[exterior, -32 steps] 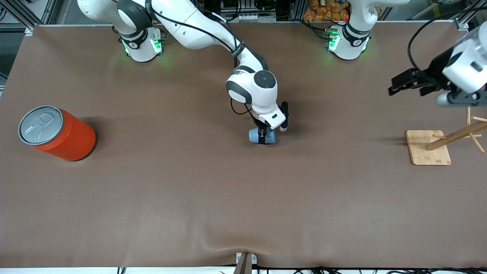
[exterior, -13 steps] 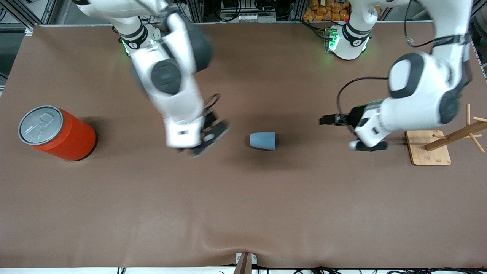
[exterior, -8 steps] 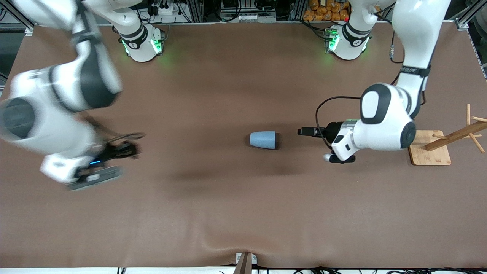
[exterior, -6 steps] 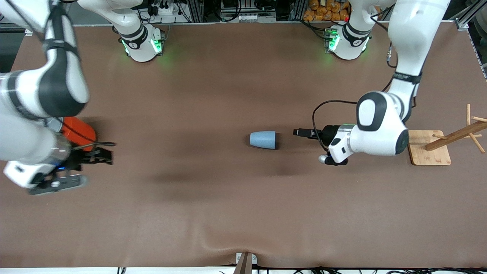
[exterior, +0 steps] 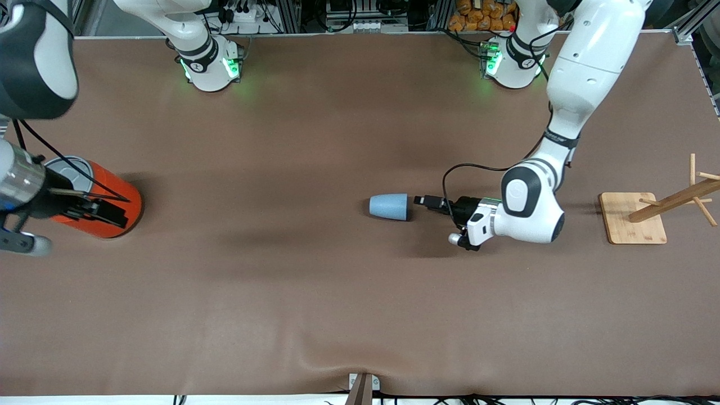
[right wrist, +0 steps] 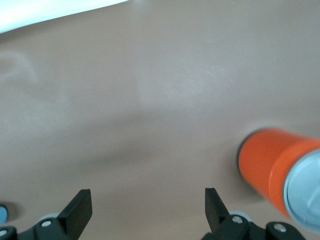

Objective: Flip cup
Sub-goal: 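Withdraw the right gripper while the left gripper reaches the cup's base, then close the left gripper on the lying blue cup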

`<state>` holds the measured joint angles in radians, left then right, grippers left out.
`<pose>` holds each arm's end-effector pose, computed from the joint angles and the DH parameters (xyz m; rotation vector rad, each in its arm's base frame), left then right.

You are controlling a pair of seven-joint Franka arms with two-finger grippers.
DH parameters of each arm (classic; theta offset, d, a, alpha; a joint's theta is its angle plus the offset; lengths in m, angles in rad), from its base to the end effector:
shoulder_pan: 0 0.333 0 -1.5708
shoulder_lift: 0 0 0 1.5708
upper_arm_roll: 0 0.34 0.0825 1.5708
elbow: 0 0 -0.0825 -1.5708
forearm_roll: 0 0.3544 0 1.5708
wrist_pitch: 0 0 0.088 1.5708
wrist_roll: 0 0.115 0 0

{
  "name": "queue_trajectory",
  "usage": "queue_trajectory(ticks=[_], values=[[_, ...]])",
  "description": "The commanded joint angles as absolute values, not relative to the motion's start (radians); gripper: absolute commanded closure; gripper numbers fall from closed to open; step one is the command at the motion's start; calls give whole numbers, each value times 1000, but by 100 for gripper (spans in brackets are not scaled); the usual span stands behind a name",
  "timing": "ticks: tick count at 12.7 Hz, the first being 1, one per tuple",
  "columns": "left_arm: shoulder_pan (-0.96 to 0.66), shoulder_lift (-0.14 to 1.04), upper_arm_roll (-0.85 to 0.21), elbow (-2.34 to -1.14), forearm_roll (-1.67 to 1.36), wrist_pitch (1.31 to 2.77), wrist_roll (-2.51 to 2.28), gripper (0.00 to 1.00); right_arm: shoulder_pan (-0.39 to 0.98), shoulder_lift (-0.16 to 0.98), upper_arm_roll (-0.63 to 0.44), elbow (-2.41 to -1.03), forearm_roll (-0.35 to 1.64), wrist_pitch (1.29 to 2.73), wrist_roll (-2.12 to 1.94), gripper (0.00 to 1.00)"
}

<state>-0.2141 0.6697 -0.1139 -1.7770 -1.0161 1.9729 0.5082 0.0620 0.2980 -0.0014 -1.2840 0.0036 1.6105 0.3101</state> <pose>0.5693 -0.2508 0.2146 2.1824 -0.1753 -0.4214 0.6241 0.0384 0.5999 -3.1086 0.3899 -0.0430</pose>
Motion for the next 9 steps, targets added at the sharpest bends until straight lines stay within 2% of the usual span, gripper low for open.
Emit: queue_trajectory(ticks=[1,2,4,5,7,9], values=[[-236,676,-115,-1772,-1084,1993,552,28,29,62,18,-1645,21,1802,364,0],[-236,684,-115,-1772,-1089,1994,558,28,19,4,18,-1725,21,1846,364,0],[-241,701,-115,-1773,-1153,1994,612,30,5,-66,17,-1764,21,1788,364,0],[-250,709,-115,-1775,-1181,1994,642,32,2,-78,14,-1761,21,1754,364,0],[-253,724,-115,-1781,-1218,1996,660,37,8,-61,-96,-1689,28,1735,284,0],[-273,733,-115,-1784,-1248,1996,660,43,11,-41,-123,-1643,61,1700,143,0]])
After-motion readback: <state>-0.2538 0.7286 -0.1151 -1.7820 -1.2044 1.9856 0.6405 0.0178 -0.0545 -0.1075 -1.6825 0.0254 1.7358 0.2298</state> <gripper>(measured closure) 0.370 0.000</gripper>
